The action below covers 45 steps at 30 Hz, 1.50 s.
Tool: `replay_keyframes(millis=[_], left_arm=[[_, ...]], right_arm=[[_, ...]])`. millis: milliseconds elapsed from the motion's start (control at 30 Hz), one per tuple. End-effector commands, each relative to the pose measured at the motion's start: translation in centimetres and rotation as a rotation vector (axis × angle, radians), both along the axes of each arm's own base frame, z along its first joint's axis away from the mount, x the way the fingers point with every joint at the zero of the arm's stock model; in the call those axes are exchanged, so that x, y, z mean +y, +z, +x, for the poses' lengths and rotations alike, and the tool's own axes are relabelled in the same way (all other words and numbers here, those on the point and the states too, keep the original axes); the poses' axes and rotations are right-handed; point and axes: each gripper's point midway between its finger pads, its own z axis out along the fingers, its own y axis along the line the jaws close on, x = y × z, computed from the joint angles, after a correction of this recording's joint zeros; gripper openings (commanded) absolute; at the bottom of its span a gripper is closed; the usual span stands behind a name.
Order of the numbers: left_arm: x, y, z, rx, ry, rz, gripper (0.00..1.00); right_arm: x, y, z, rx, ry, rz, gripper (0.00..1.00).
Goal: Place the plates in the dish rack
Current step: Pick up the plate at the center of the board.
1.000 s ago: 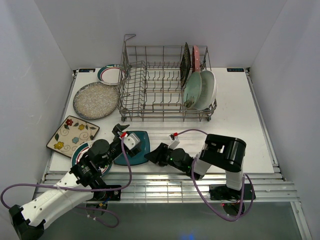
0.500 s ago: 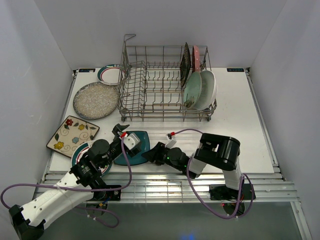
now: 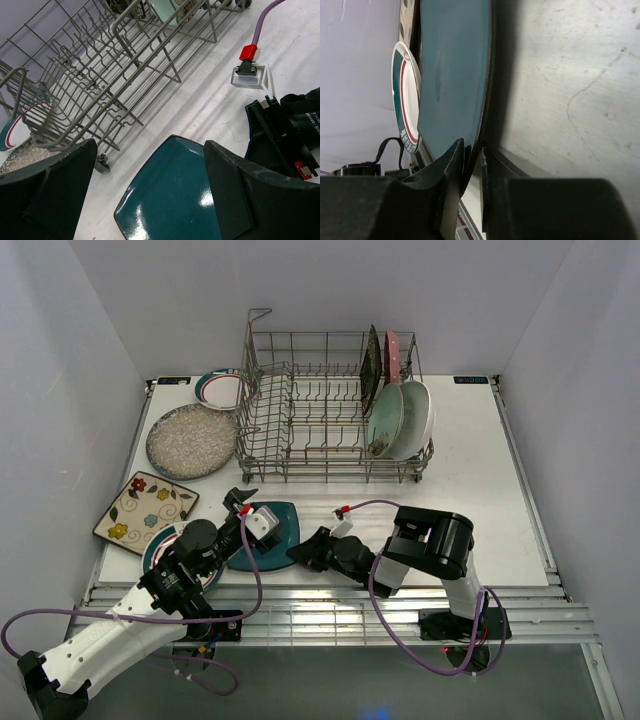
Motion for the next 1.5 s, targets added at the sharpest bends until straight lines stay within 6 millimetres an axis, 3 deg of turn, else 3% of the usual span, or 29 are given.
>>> replay_keyframes(millis=[0, 267, 767, 1000, 1233, 1467], left_arm=[[0.1, -0.2, 0.0, 0.001, 0.011, -0.011, 0.98], [0.2, 0.0, 0.1, -0.006, 0.015, -0.016, 0.98], [0.9, 0.5, 0.5, -0.031, 0.063, -0.035, 0.98], [2.0, 1.7, 0.5, -0.084, 0.102, -0.092, 0.98], [2.3, 1.7, 0.8, -0.084, 0.130, -0.091, 0.98], [3.4, 2.9, 1.1, -0.125, 0.189, -0.123, 0.98]], right_arm=[[0.0, 2.0, 0.5, -0.019, -0.030, 0.073, 0.20], [-1.0, 2.8, 0.4, -0.031, -0.041, 0.091, 0.08], [-3.9, 5.5, 0.5, -0.128, -0.083, 0.090, 0.08], [-4.4, 6.6, 0.6, -0.199, -0.075, 0.046, 0.08], [-4.4, 8.0, 0.8, -0.265, -0.059, -0.007, 0.08], [-4.6, 10.7, 1.3, -0.346, -0.057, -0.061, 0.08]])
